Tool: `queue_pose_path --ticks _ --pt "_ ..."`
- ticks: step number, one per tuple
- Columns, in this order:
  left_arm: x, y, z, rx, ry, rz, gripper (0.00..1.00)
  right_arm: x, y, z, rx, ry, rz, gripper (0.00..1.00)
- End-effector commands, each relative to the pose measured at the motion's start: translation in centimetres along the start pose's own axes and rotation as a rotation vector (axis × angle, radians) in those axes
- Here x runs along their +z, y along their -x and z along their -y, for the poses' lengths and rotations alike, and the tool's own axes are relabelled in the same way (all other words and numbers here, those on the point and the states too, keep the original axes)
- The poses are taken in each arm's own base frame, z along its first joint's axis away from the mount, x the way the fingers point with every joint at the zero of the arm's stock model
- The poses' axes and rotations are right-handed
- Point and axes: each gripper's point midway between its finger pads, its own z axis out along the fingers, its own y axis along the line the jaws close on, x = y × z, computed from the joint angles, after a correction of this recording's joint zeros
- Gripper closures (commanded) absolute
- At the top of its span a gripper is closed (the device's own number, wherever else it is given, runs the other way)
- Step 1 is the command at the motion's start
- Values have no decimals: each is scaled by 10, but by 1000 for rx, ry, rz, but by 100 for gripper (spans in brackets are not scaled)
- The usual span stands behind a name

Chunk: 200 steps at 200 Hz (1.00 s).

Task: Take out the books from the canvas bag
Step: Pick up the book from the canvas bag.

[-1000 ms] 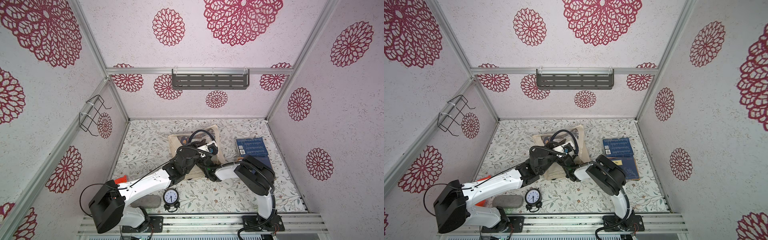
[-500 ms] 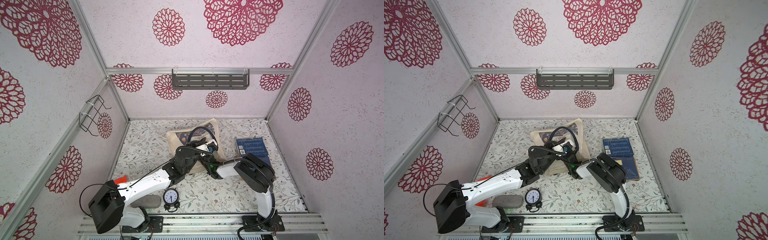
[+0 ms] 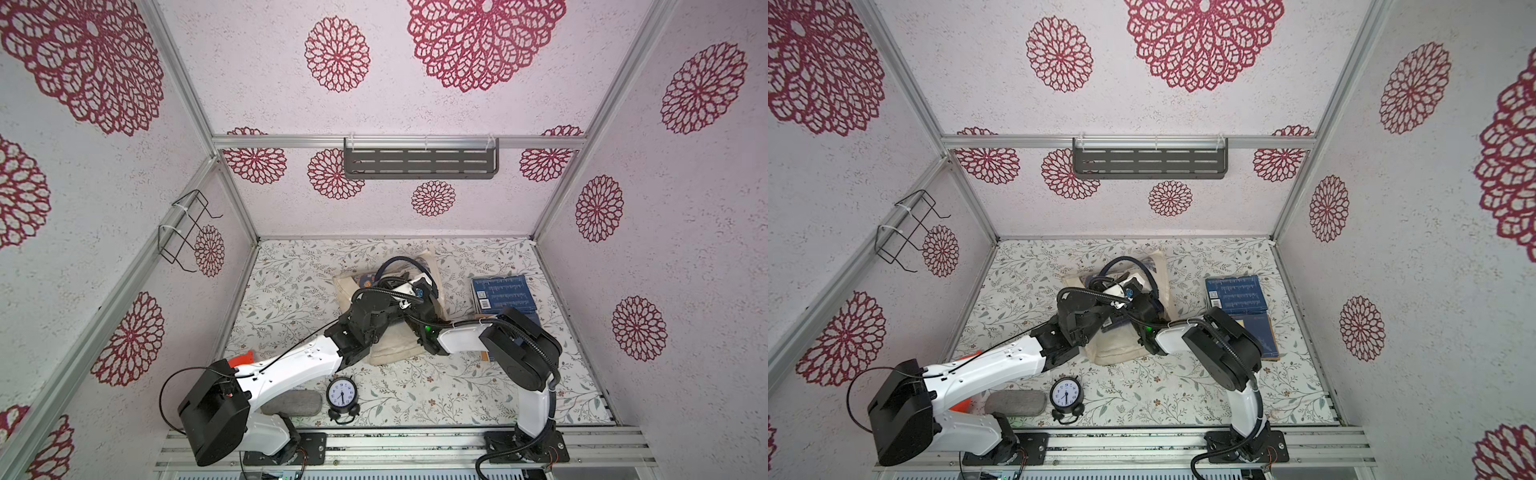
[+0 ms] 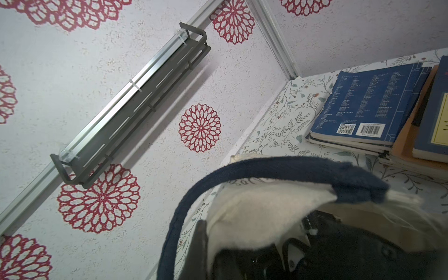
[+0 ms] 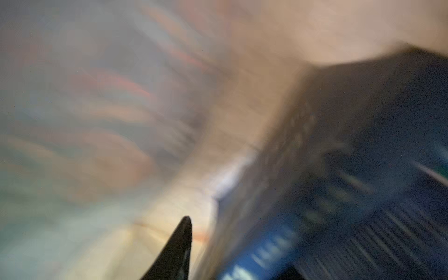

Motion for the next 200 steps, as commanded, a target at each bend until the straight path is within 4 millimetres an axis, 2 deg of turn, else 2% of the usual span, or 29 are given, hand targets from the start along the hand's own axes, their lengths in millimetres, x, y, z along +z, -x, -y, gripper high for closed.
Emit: queue_pose_path --ticks 1,41,68,106,140,156,182,200 --pt "-5 48 -32 -71 75 143 100 -2 31 -35 69 91 76 57" --pt "-3 45 -30 -69 70 131 100 1 11 -8 148 46 11 56" --pt "0 42 -33 -75 83 115 100 -4 -2 10 221 22 -32 48" --pt "5 39 -38 -85 116 99 100 -6 -11 21 236 -9 -64 42" --pt "4 40 -55 -113 193 90 100 1 -17 35 269 -36 -81 42" --pt "3 40 -71 -161 239 89 100 7 -20 38 278 -33 -99 46" --pt "2 40 -91 -218 280 78 100 11 -19 36 292 -4 -116 70" --pt "-2 42 -105 -231 319 88 100 10 -17 30 274 16 -122 79"
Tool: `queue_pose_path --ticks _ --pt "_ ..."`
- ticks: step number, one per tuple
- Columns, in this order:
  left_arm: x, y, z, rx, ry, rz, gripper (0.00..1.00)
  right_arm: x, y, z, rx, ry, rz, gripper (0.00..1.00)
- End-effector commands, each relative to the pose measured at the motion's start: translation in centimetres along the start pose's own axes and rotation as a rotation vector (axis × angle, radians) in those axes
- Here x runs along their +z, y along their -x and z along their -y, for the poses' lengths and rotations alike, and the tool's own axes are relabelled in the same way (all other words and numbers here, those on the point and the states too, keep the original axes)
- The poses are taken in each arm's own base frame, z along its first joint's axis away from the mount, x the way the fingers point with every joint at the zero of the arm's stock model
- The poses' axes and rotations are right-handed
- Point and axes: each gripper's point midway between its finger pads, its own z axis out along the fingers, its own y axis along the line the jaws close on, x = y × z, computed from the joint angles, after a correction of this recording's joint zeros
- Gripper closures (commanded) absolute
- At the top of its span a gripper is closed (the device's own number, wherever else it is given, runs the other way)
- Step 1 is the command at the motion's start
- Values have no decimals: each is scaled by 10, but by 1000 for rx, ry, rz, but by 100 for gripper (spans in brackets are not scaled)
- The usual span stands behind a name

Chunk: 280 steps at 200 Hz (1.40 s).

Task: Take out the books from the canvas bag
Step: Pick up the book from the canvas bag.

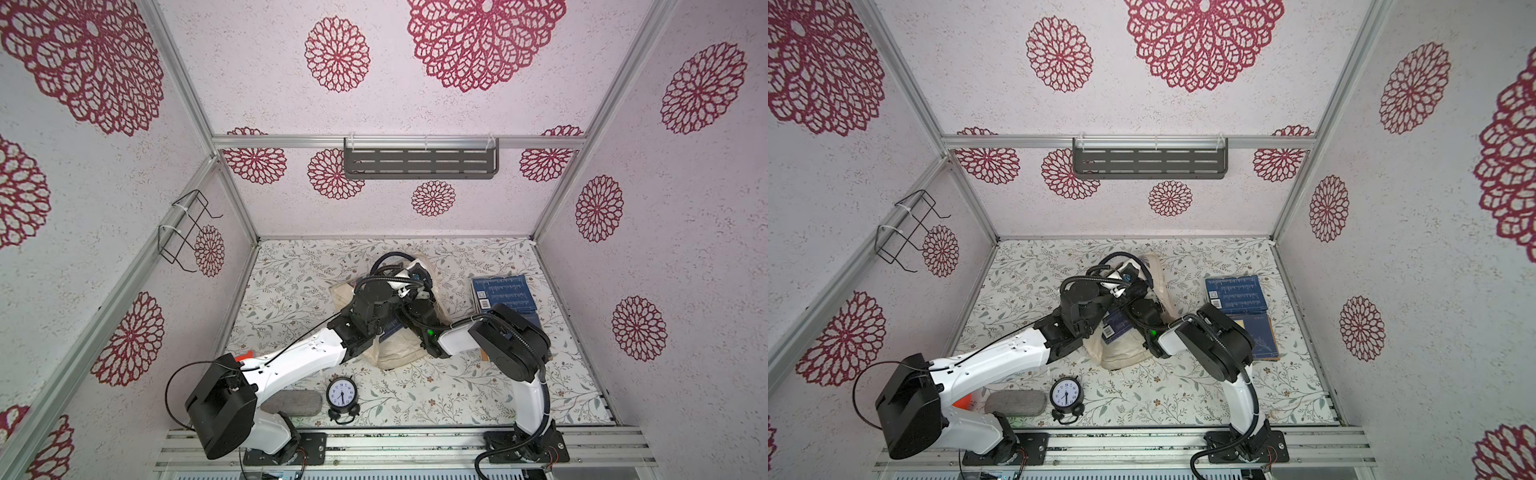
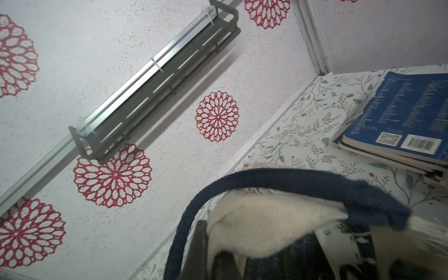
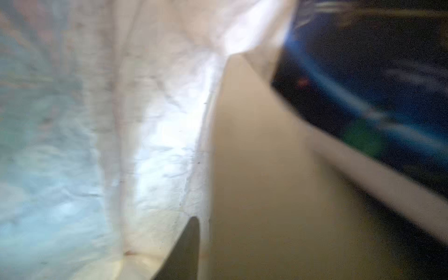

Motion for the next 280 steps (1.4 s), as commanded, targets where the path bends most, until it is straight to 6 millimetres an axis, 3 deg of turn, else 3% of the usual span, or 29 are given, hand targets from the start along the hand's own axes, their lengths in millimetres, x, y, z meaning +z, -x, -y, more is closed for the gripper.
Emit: queue_pose_path --ticks 1,24,46,76,113,198,280 --pt "-13 56 -64 -155 169 162 100 2 5 -29 5 90 -10 79" --pt "-15 58 -84 -203 189 159 100 -5 3 -41 -29 113 -23 86" --pt "-13 55 -87 -238 158 157 100 -13 0 -48 -38 134 -34 94" --pt "-5 46 -71 -219 108 133 100 -27 2 -59 -61 164 -34 100" --pt "9 34 -51 -212 59 91 100 -53 11 -76 -137 187 -6 100" --pt "26 13 -19 -182 -21 26 100 -113 26 -92 -325 231 31 100" --pt "41 -12 -3 -123 -32 -74 100 -197 64 -104 -584 218 147 100"
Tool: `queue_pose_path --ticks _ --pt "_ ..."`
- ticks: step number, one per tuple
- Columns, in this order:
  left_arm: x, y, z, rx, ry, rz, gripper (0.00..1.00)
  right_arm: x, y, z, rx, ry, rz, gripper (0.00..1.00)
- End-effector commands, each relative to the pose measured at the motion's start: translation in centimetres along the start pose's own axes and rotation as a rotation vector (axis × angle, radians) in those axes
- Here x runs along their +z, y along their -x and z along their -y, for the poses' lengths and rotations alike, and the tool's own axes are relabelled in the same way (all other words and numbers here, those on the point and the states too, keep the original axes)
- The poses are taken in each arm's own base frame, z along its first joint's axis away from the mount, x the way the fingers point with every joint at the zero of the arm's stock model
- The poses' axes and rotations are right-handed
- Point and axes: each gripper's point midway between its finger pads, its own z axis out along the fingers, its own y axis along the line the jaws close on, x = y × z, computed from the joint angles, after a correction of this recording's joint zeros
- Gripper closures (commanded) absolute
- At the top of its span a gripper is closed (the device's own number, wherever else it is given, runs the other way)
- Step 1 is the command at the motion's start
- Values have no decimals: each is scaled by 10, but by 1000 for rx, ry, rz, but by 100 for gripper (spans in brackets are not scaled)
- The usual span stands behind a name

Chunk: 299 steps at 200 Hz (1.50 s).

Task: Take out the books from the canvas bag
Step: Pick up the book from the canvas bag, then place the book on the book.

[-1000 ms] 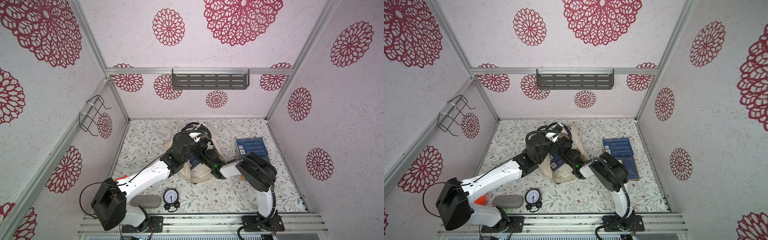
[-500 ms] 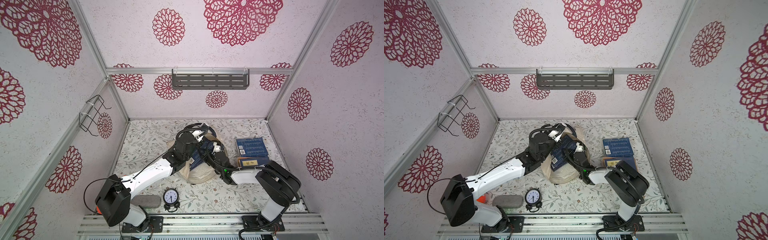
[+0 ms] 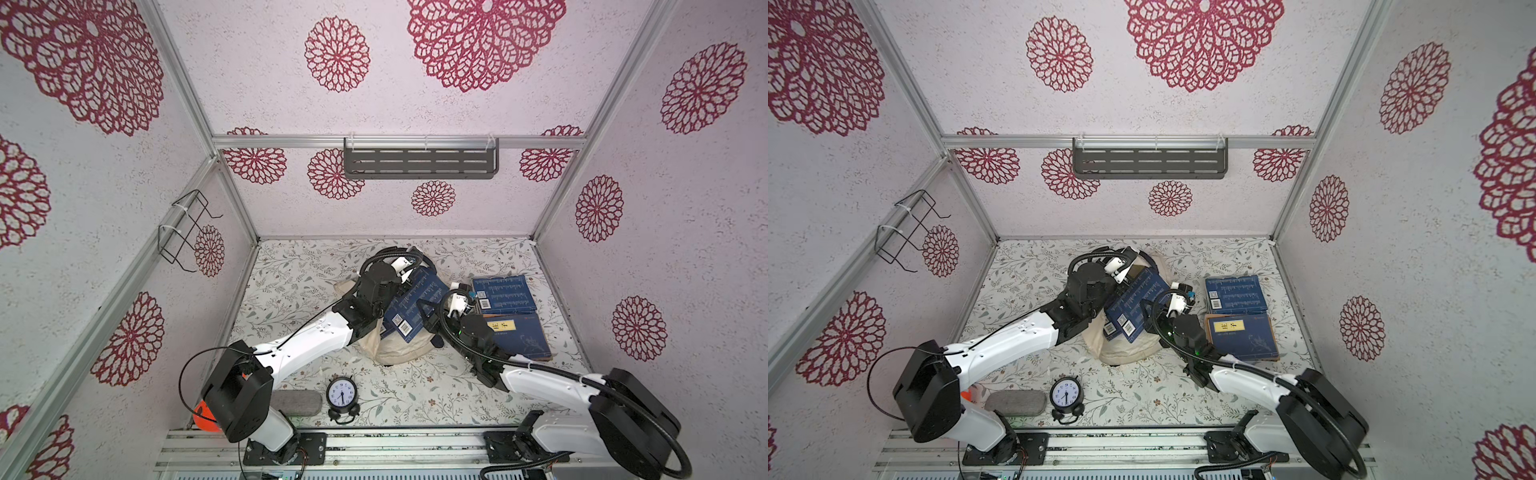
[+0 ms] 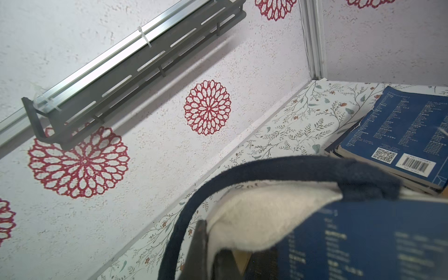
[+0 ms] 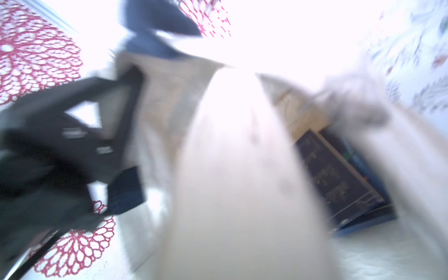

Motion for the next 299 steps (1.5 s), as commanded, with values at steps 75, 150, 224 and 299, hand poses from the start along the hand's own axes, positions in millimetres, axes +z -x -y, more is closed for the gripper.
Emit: queue_pose_path --ticks 75,150,224,299 --pt "4 1 -4 26 13 -15 100 -111 102 11 -154 -2 401 100" --pt "-1 2 8 63 -43 6 100 -179 126 91 35 -378 632 100" --pt "-8 7 16 100 -71 29 100 -182 102 145 172 -520 564 100" --pt "-10 8 18 103 -88 37 100 -177 88 191 347 -528 482 100"
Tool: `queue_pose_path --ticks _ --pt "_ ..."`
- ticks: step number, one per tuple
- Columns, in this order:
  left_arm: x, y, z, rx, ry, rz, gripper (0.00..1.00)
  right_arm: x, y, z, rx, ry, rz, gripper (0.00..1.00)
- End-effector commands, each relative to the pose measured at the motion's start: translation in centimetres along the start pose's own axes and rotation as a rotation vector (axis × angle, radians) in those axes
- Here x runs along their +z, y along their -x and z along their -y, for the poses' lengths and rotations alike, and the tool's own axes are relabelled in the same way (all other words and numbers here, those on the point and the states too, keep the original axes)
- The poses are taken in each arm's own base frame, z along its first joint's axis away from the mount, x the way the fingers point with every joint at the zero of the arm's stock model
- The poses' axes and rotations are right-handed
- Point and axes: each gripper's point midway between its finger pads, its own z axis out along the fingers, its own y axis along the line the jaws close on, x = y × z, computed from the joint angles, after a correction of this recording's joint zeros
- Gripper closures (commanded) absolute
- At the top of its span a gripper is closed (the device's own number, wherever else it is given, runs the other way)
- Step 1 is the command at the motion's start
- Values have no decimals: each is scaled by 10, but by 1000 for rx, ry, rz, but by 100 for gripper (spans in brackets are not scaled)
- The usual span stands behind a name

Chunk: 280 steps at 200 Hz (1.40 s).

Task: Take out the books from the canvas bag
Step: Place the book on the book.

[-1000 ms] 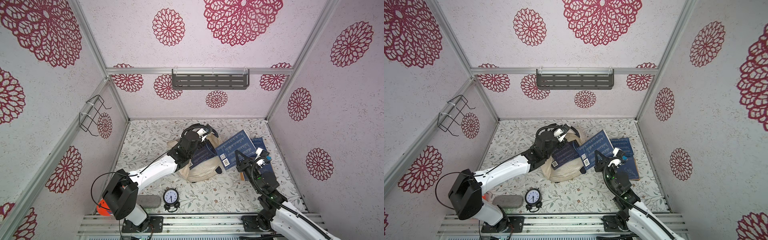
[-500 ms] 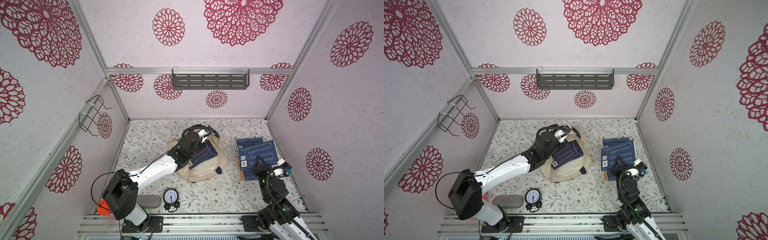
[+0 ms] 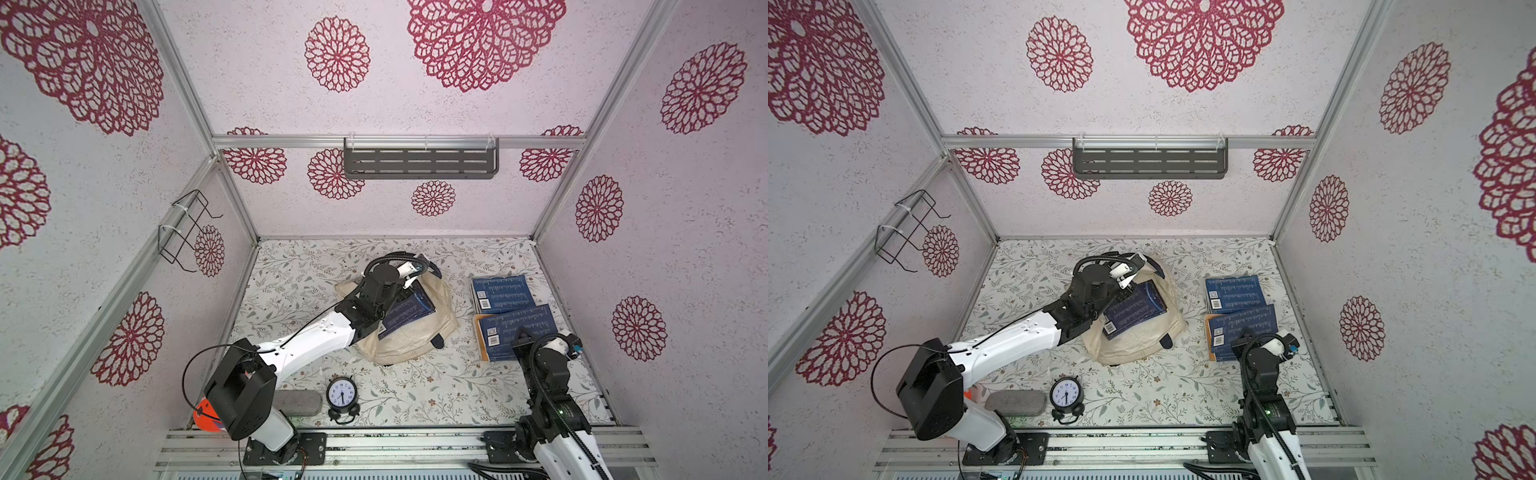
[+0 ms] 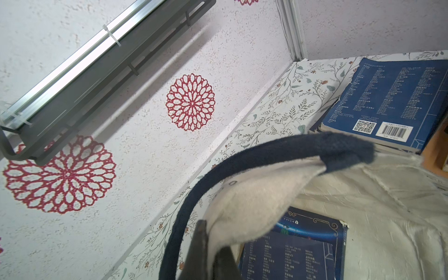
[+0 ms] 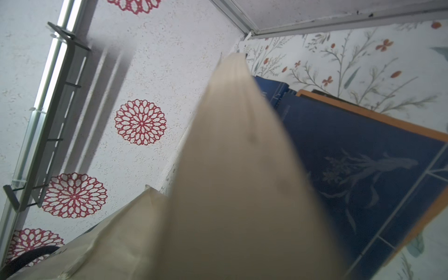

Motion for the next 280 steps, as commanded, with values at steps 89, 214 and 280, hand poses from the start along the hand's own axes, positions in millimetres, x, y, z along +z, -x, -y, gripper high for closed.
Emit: queue_pose_path --ticks 89,214,280 --pt "-8 12 -3 11 1 43 100 21 -15 29 166 -41 -135 100" --pt "-6 9 0 22 -8 33 100 30 -6 46 230 -104 -161 69" --pt "-8 10 -1 22 -10 35 100 26 -7 52 218 -172 -204 41"
